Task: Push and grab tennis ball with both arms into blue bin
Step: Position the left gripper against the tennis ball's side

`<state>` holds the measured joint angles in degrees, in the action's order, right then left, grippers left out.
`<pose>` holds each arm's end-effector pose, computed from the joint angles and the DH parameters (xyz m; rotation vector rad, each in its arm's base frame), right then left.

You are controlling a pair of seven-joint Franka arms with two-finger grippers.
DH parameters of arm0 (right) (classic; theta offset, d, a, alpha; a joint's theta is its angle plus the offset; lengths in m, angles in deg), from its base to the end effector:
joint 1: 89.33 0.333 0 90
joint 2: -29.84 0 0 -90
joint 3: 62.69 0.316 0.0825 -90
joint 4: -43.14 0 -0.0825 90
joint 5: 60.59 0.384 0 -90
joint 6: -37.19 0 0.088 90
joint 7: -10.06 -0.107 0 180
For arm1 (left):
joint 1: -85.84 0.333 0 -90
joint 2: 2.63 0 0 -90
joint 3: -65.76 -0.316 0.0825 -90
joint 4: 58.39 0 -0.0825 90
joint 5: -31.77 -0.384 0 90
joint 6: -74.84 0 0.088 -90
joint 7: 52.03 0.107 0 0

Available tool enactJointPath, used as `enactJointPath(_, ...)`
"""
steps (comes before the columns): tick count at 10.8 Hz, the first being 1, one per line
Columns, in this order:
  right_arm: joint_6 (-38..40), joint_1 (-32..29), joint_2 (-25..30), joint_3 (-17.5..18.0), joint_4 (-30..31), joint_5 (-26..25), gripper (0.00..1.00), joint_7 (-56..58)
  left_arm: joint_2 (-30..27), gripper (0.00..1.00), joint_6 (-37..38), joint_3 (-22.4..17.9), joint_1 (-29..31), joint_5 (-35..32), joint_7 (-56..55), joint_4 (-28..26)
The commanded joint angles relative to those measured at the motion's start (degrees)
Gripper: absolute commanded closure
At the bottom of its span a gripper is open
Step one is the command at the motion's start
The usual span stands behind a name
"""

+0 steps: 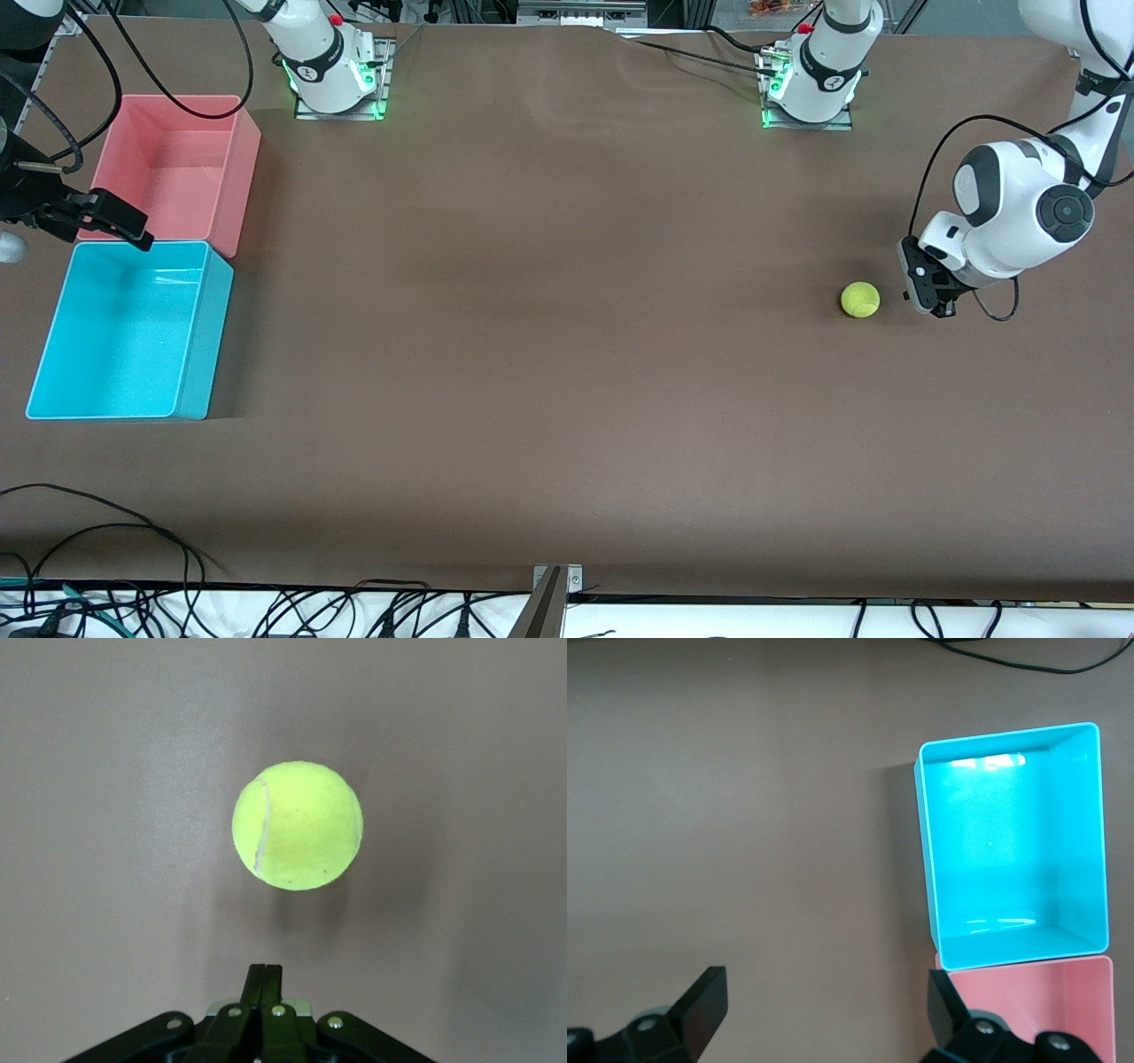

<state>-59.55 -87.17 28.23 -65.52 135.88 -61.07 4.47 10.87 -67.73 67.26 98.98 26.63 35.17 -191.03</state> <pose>0.5728 -0.0071 0.5965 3.1284 -0.1697 0.0660 0.5071 0.1038 0.2359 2.3969 -2.0009 -0.1177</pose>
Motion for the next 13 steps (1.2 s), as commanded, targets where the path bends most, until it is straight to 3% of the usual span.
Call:
enactJointPath(1,0.3,0.0,-0.3,0.0,-1.2,0.4,0.0,0.1,2.2,1.0,-2.4,0.1,0.3,-0.6,1.1,0.4)
enactJointPath(4,0.2,0.0,-0.3,0.0,-1.2,0.4,0.0,0.1,5.0,1.0,-6.8,0.1,0.4,-0.4,1.0,0.5)
enactJointPath(13,0.2,0.0,-0.4,0.0,-1.2,0.4,0.0,0.1,5.9,1.0,-6.8,0.3,0.2,0.3,0.6,0.4)
